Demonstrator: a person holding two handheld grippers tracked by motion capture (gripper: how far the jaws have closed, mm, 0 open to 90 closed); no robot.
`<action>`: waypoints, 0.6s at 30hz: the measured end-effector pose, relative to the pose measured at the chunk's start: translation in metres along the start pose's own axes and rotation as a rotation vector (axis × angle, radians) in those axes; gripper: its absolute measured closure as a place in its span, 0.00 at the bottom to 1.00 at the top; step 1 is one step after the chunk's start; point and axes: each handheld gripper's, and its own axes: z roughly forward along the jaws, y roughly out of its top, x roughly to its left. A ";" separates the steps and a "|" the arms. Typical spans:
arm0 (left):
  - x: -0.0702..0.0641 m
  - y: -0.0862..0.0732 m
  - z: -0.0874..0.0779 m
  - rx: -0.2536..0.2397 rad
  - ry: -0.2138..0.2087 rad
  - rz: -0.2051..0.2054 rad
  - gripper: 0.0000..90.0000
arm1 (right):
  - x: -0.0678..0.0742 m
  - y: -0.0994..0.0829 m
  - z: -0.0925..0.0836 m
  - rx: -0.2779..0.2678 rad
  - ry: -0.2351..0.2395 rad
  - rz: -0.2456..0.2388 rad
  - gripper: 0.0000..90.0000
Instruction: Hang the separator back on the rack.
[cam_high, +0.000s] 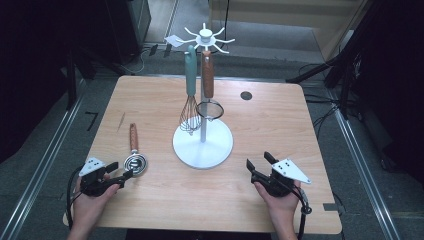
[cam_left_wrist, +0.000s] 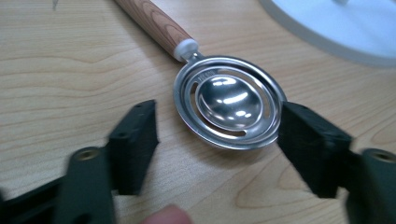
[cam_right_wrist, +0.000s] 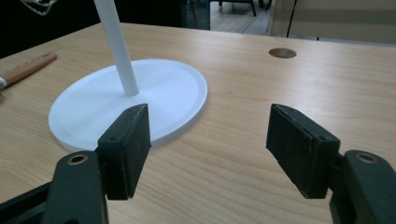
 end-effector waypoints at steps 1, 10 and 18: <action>0.001 0.001 0.000 0.000 -0.015 -0.012 0.51 | 0.000 -0.002 0.002 0.008 0.004 0.001 0.35; 0.000 0.000 0.003 0.002 0.003 -0.067 0.70 | 0.000 -0.012 0.014 0.040 0.007 0.039 0.40; 0.005 0.003 0.013 -0.011 -0.012 -0.133 0.62 | -0.006 -0.014 0.007 0.032 -0.005 0.028 0.44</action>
